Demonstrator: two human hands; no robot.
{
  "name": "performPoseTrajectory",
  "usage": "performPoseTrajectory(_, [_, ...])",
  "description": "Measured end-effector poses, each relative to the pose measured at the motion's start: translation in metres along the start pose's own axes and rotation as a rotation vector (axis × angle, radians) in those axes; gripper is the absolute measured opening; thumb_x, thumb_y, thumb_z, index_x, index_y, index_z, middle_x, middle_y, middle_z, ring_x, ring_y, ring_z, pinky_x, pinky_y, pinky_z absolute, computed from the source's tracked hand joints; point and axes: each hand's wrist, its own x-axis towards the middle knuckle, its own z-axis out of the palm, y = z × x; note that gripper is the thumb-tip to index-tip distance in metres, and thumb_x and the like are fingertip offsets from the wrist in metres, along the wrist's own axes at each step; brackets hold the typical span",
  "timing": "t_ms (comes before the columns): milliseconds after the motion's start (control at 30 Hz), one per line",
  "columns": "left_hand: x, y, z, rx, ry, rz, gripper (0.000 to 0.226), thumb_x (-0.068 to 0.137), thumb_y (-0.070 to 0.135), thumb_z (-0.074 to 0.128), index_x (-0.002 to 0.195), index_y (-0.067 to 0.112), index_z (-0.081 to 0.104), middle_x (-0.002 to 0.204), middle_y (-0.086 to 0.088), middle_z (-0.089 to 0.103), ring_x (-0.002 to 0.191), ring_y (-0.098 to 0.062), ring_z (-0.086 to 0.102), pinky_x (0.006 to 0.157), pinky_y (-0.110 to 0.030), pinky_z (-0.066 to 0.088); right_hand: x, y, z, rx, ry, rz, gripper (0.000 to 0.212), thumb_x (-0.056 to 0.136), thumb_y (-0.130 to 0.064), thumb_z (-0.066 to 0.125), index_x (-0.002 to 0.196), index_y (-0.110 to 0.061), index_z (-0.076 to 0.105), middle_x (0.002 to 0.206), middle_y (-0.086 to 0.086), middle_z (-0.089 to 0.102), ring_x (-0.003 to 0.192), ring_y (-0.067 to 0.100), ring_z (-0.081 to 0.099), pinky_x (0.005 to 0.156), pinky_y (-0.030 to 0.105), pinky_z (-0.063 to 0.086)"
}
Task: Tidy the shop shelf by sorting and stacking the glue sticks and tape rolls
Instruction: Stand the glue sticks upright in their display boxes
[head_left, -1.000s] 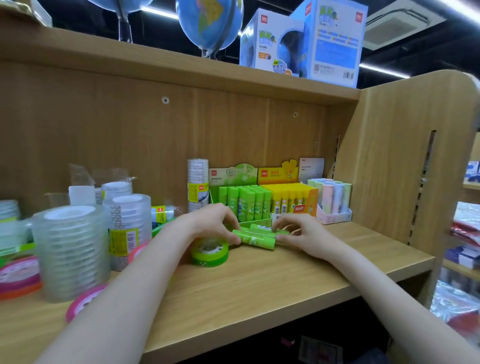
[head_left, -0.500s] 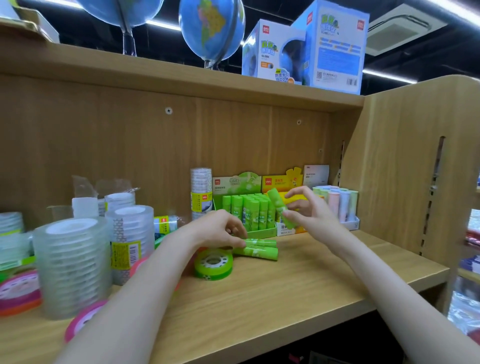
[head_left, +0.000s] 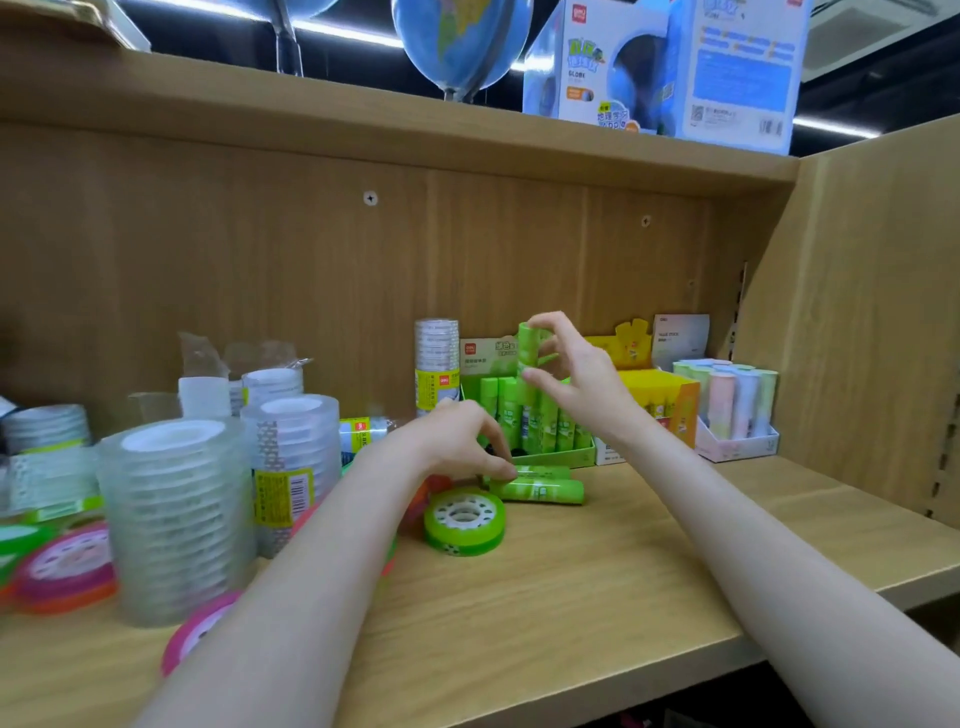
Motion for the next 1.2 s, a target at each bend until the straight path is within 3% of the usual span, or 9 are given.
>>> performPoseTrajectory(167, [0.0, 0.0, 0.0, 0.035, 0.004, -0.045, 0.01, 0.077, 0.046, 0.068, 0.075, 0.041, 0.06, 0.128, -0.007, 0.047, 0.13, -0.022, 0.025, 0.104, -0.038, 0.034, -0.008, 0.005, -0.008, 0.078, 0.13, 0.053, 0.031, 0.085, -0.013, 0.062, 0.106, -0.017, 0.04, 0.086, -0.004, 0.056, 0.07, 0.009, 0.053, 0.064, 0.01, 0.041])
performPoseTrajectory(300, [-0.005, 0.004, 0.0, 0.043, 0.011, -0.048, 0.018, 0.078, 0.043, 0.068, 0.094, 0.035, 0.067, 0.134, -0.008, 0.042, 0.13, -0.023, 0.021, 0.104, -0.036, 0.031, -0.01, 0.01, -0.009, -0.111, 0.063, -0.032, 0.013, 0.081, -0.006, 0.062, 0.094, -0.009, 0.061, 0.093, 0.0, 0.055, 0.082, 0.01, 0.05, 0.074, 0.013, 0.042])
performPoseTrajectory(367, [-0.006, 0.004, -0.001, 0.045, 0.038, -0.052, 0.018, 0.076, 0.042, 0.071, 0.09, 0.031, 0.069, 0.129, -0.005, 0.048, 0.124, -0.021, 0.033, 0.1, -0.037, 0.038, -0.009, 0.011, -0.009, -0.115, 0.039, -0.044, 0.011, 0.081, -0.008, 0.065, 0.092, -0.011, 0.066, 0.098, 0.001, 0.05, 0.086, 0.011, 0.05, 0.072, 0.005, 0.038])
performPoseTrajectory(467, [-0.005, 0.003, -0.002, 0.019, 0.065, -0.052, 0.02, 0.071, 0.04, 0.077, 0.077, 0.024, 0.067, 0.099, -0.005, 0.063, 0.086, -0.017, 0.061, 0.075, -0.034, 0.053, -0.008, 0.009, -0.01, -0.073, 0.042, -0.007, 0.028, 0.079, -0.009, 0.07, 0.104, -0.014, 0.058, 0.096, -0.003, 0.053, 0.079, 0.01, 0.054, 0.067, 0.013, 0.046])
performPoseTrajectory(600, [-0.008, 0.004, -0.005, 0.003, 0.047, -0.082, 0.018, 0.072, 0.035, 0.077, 0.08, 0.022, 0.067, 0.08, -0.002, 0.064, 0.079, -0.017, 0.063, 0.071, -0.032, 0.053, -0.008, 0.007, -0.005, -0.069, 0.074, 0.046, 0.045, 0.075, -0.013, 0.076, 0.099, -0.018, 0.038, 0.08, -0.008, 0.05, 0.063, 0.003, 0.049, 0.06, 0.01, 0.042])
performPoseTrajectory(700, [-0.011, 0.004, -0.008, -0.026, 0.024, -0.075, 0.014, 0.075, 0.031, 0.075, 0.084, 0.023, 0.068, 0.065, 0.006, 0.056, 0.07, -0.015, 0.059, 0.066, -0.028, 0.047, -0.005, 0.01, 0.0, -0.248, 0.026, -0.011, 0.036, 0.076, -0.019, 0.075, 0.091, -0.016, 0.042, 0.084, -0.001, 0.054, 0.071, 0.014, 0.048, 0.067, 0.022, 0.041])
performPoseTrajectory(833, [-0.011, 0.003, -0.008, -0.028, 0.03, -0.07, 0.019, 0.077, 0.03, 0.074, 0.093, 0.024, 0.068, 0.085, 0.003, 0.059, 0.088, -0.013, 0.058, 0.077, -0.029, 0.049, -0.005, 0.017, 0.013, -0.39, -0.106, 0.042, 0.03, 0.079, -0.028, 0.071, 0.1, -0.014, 0.054, 0.104, 0.005, 0.056, 0.095, 0.018, 0.042, 0.083, 0.032, 0.039])
performPoseTrajectory(1033, [-0.008, 0.001, -0.006, -0.02, 0.035, -0.079, 0.025, 0.077, 0.032, 0.074, 0.099, 0.024, 0.067, 0.101, 0.001, 0.057, 0.102, -0.016, 0.056, 0.084, -0.031, 0.048, -0.004, 0.016, 0.017, -0.656, -0.078, 0.003, 0.024, 0.092, -0.031, 0.053, 0.108, -0.015, 0.063, 0.124, 0.003, 0.045, 0.118, 0.022, 0.035, 0.092, 0.037, 0.029])
performPoseTrajectory(1200, [-0.009, 0.002, -0.006, 0.01, 0.042, -0.063, 0.031, 0.078, 0.032, 0.073, 0.106, 0.022, 0.066, 0.097, 0.003, 0.05, 0.091, -0.014, 0.052, 0.079, -0.027, 0.044, -0.026, 0.012, 0.001, -0.396, 0.073, -0.055, 0.025, 0.091, -0.018, 0.056, 0.115, -0.017, 0.063, 0.122, 0.005, 0.048, 0.114, 0.02, 0.041, 0.091, 0.037, 0.034])
